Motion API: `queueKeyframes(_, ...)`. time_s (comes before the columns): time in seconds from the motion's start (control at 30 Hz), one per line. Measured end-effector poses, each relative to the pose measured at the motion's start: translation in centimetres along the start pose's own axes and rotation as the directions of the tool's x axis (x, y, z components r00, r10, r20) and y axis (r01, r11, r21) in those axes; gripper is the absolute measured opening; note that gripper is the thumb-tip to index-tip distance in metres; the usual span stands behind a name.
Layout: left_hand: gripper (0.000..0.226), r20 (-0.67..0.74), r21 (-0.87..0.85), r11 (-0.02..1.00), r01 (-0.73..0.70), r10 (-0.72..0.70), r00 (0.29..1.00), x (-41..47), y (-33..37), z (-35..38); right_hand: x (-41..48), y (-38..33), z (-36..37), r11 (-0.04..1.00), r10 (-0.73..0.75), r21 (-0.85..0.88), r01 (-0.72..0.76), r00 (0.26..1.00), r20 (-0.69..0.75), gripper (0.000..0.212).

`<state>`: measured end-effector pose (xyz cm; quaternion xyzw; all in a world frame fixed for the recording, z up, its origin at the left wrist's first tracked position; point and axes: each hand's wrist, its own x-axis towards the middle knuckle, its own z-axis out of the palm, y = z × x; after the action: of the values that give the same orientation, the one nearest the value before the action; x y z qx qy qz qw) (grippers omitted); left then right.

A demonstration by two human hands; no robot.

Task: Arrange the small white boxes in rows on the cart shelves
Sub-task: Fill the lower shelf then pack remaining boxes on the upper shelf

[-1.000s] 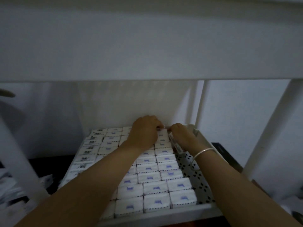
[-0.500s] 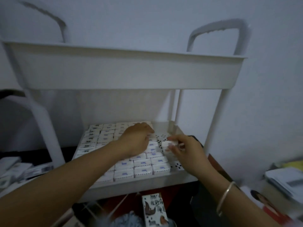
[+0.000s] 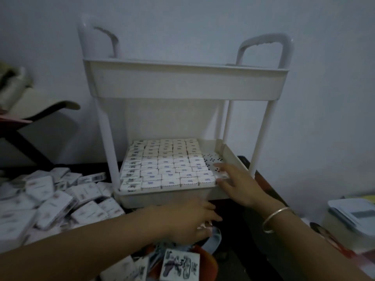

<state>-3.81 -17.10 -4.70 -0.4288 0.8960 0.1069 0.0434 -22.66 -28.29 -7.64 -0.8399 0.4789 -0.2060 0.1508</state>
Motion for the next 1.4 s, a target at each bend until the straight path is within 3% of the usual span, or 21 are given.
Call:
queueKeyframes(0.07, 0.048, 0.077, 0.057, 0.998, 0.033, -0.038, 0.996, -0.8, 0.3, 0.5, -0.7, -0.5, 1.2, 0.989, -0.072, -0.140, 0.045, 0.979, -0.192, 0.043)
queueKeyframes(0.17, 0.037, 0.035, 0.124, 0.988, 0.097, -0.102, 0.994, -2.6, 0.2, 0.8, -1.4, -1.3, 2.7, 0.959, -0.135, -0.283, 0.015, 0.903, -0.409, 0.031)
queueKeyframes(0.37, 0.033, 0.052, 0.186, 0.951, 0.248, -0.262, 0.964, -5.9, -1.1, 1.3, -1.7, -1.2, 3.1, 0.909, -0.114, -0.414, -0.047, 0.928, -0.356, 0.037)
queueKeyframes(0.43, 0.032, -0.097, 0.018, 0.967, 0.254, -0.251, 0.963, -7.0, -1.4, 1.6, -1.7, -1.2, 3.0, 0.899, -0.112, -0.436, -0.052, 0.933, -0.341, 0.033)
queueKeyframes(0.47, 0.032, -0.268, -0.068, 0.968, 0.240, -0.250, 0.931, -7.6, -1.5, 1.6, -1.8, -1.3, 3.0, 0.897, -0.110, -0.439, -0.054, 0.935, -0.338, 0.030)
queueKeyframes(0.5, 0.035, -0.488, -0.109, 0.966, 0.235, -0.258, 0.834, -8.1, -1.6, 1.5, -1.8, -1.5, 2.9, 0.900, -0.102, -0.432, -0.058, 0.935, -0.339, 0.028)
queueKeyframes(0.57, 0.053, -0.809, -0.159, 0.926, 0.343, -0.321, 0.493, -8.9, -1.8, 0.5, -1.8, -1.8, 2.7, 0.906, -0.086, -0.417, -0.069, 0.936, -0.342, 0.027)
queueKeyframes(0.6, 0.065, -0.857, -0.234, 0.883, 0.407, -0.385, 0.343, -9.2, -2.2, -0.2, -2.0, -2.0, 2.7, 0.904, -0.083, -0.420, -0.075, 0.935, -0.344, 0.027)
queueKeyframes(0.63, 0.078, -0.839, -0.340, 0.824, 0.453, -0.484, 0.249, -9.4, -2.7, -0.9, -2.3, -2.1, 2.6, 0.901, -0.079, -0.426, -0.082, 0.935, -0.347, 0.028)
queueKeyframes(0.67, 0.090, -0.775, -0.456, 0.756, 0.469, -0.597, 0.208, -9.5, -3.1, -1.6, -2.7, -2.3, 2.5, 0.899, -0.074, -0.429, -0.089, 0.934, -0.350, 0.028)
queueKeyframes(0.73, 0.103, -0.602, -0.642, 0.623, 0.446, -0.770, 0.209, -9.3, -3.9, -2.3, -3.6, -2.6, 2.5, 0.898, -0.061, -0.427, -0.102, 0.934, -0.351, 0.030)
queueKeyframes(0.83, 0.110, -0.428, -0.801, 0.497, 0.335, -0.865, 0.262, -8.5, -4.2, -2.3, -5.4, -2.9, 2.2, 0.904, -0.043, -0.412, -0.116, 0.933, -0.356, 0.029)
queueKeyframes(0.97, 0.114, -0.410, -0.831, 0.471, 0.297, -0.878, 0.245, -7.9, -3.6, -2.2, -8.0, -2.6, 1.5, 0.911, -0.024, -0.393, -0.127, 0.934, -0.356, 0.028)
queueKeyframes(1.13, 0.116, -0.360, -0.832, 0.457, 0.315, -0.877, 0.319, -7.5, -1.3, -1.8, -11.5, -1.9, 0.2, 0.913, 0.029, -0.371, -0.170, 0.934, -0.356, 0.026)
queueKeyframes(1.4, 0.111, -0.391, -0.820, 0.508, 0.262, -0.833, 0.391, -8.3, 0.8, -1.0, -15.5, -2.0, -0.9, 0.918, 0.092, -0.332, -0.216, 0.932, -0.351, 0.025)
